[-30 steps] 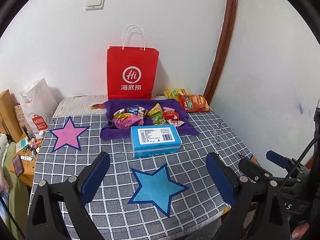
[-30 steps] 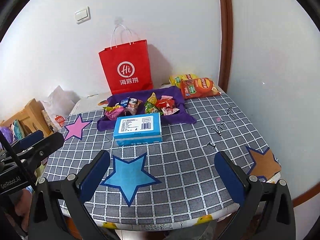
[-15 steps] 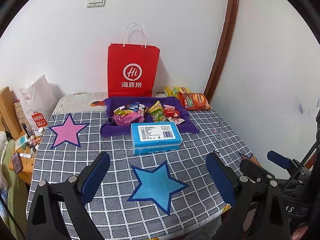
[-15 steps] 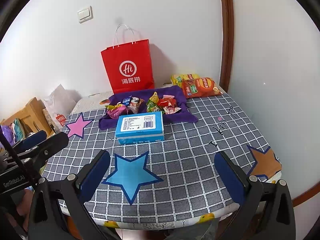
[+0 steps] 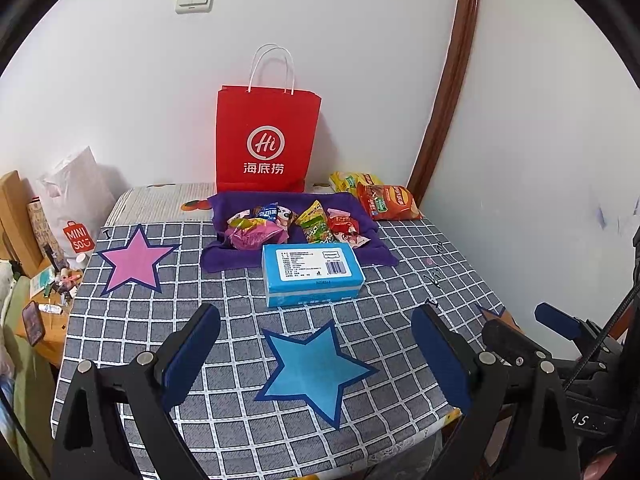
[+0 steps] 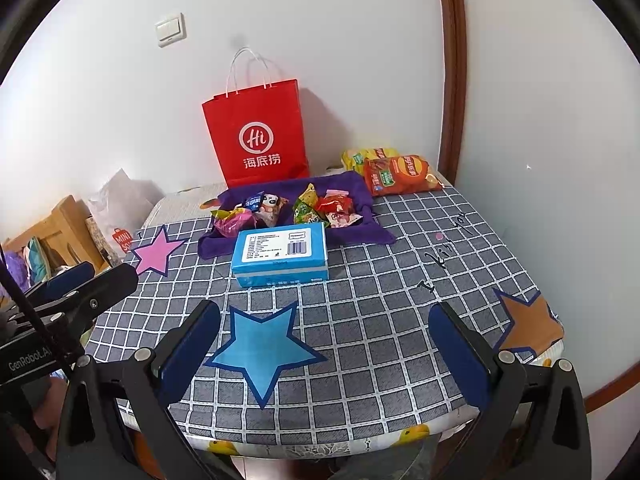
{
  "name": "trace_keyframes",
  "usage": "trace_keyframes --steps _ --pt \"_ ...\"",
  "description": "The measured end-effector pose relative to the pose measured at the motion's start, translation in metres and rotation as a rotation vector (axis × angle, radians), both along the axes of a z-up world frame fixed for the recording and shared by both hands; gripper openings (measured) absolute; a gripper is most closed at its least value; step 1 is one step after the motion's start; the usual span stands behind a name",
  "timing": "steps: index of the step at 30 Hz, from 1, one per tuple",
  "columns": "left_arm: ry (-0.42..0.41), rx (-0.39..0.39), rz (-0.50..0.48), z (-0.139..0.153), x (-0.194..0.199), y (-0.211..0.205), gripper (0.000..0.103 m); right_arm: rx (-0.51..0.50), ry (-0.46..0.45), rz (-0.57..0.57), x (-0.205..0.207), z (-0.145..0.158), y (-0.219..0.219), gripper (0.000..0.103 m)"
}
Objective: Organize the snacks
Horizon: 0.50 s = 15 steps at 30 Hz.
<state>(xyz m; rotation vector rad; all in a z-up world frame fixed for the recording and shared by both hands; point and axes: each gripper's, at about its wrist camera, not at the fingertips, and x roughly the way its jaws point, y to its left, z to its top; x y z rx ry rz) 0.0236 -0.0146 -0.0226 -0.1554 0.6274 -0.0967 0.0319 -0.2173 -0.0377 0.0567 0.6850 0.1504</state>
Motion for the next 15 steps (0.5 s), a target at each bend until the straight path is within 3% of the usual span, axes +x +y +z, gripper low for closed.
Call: trace_keyframes --steps 15 --pt "0.000 0.000 0.002 -0.0003 -0.0009 -0.0011 0.097 -0.002 -0.004 0.005 -0.0008 0.0009 0.0001 0.102"
